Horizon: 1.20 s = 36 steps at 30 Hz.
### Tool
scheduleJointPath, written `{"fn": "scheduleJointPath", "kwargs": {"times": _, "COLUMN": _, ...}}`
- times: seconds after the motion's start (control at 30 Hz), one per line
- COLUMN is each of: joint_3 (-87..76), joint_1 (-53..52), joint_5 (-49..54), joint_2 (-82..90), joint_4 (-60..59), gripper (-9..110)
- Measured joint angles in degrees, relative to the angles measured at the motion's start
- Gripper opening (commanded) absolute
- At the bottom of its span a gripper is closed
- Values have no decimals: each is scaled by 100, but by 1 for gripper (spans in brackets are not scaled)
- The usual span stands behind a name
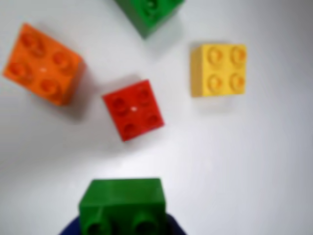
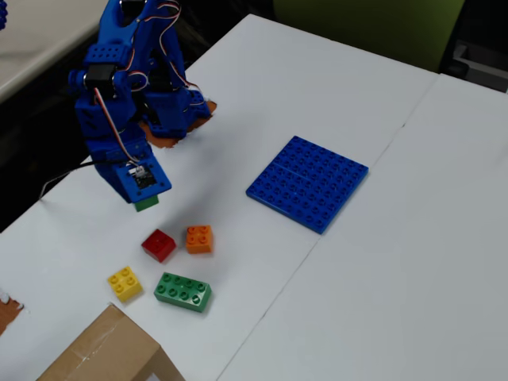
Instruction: Pick up the 2x2 green block and go up the 8x8 blue block.
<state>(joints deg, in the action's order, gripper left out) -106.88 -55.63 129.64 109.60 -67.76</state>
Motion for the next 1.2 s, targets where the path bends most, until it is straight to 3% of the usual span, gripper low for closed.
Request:
{"fn": "scheduleJointPath", "kwargs": {"times": 0.27, "joint_3": 703, "joint_1": 1775, "joint_5": -756, "joint_2": 220, "joint_4": -1213, "gripper": 0}}
{"fn": "scheduleJointPath", "kwargs": {"times": 0.5, "joint_3": 756, "joint_1": 3155, "joint_5": -1573, "joint_2": 1020, "joint_4": -1441, "gripper": 0}}
{"fn": "scheduleJointPath", "kwargs": {"times": 0.8, "joint_3": 958, "joint_1": 3700, "joint_5": -1424, "joint_2": 2408, "joint_4": -2496, "gripper": 0}}
{"fn": "scheduleJointPath", "kwargs": {"times": 0.93, "joint_3": 2109, "joint_1": 3779, "joint_5": -1397, "joint_2": 2338, "joint_4": -3463, "gripper": 0}}
{"fn": "scheduleJointPath", "kwargs": {"times": 1.2, "joint_3": 3533, "joint_1": 4491, "joint_5": -2118, "joint_2": 1582, "joint_4": -3524, "gripper": 0}}
